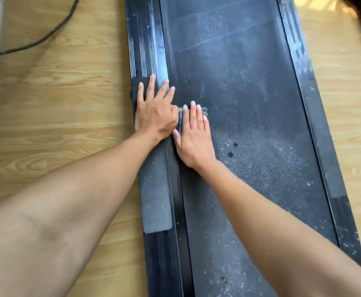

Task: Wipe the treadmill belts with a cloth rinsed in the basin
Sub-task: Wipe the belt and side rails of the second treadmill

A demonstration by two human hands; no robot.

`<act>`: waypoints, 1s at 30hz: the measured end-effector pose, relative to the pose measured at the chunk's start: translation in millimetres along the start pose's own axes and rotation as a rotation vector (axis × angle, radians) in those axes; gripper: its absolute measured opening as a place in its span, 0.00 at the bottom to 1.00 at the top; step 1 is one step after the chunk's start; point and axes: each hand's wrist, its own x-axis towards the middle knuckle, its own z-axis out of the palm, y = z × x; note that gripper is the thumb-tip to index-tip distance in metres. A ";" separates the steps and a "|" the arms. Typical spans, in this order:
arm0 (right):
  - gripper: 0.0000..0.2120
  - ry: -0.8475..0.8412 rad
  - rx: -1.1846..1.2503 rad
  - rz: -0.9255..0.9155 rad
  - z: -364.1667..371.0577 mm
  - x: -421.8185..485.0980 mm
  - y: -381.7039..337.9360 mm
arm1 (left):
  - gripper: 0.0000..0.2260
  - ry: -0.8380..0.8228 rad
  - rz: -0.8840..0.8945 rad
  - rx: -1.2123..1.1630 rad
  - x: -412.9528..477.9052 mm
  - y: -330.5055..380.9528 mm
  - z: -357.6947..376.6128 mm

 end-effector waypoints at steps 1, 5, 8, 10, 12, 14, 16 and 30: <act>0.38 0.009 -0.008 -0.009 -2.9 14.8 -2.2 | 0.33 0.021 -0.017 -0.062 -0.6 0.1 -0.8; 0.36 -0.019 0.020 -0.082 11.1 -57.3 -0.7 | 0.35 0.079 -0.065 -0.268 -1.1 -3.6 -6.7; 0.37 -0.049 0.028 -0.098 31.4 -187.7 3.7 | 0.33 0.068 -0.043 -0.256 -2.2 -4.5 -6.0; 0.37 -0.067 0.009 -0.082 36.7 -246.0 5.8 | 0.31 0.057 -0.040 -0.253 -1.2 -4.2 -4.4; 0.37 -0.108 0.006 -0.052 38.7 -252.5 4.5 | 0.29 0.064 -0.039 -0.251 -1.0 -4.9 -3.2; 0.36 -0.104 0.035 -0.036 32.3 -213.5 -1.2 | 0.28 0.074 -0.035 -0.259 -0.1 -5.5 -1.4; 0.34 -0.046 0.065 -0.010 27.3 -147.5 -6.4 | 0.27 0.084 -0.044 -0.271 0.6 -4.3 0.4; 0.35 -0.185 0.106 0.003 18.4 -235.8 57.4 | 0.24 0.056 0.014 -0.120 -2.6 -4.2 -1.0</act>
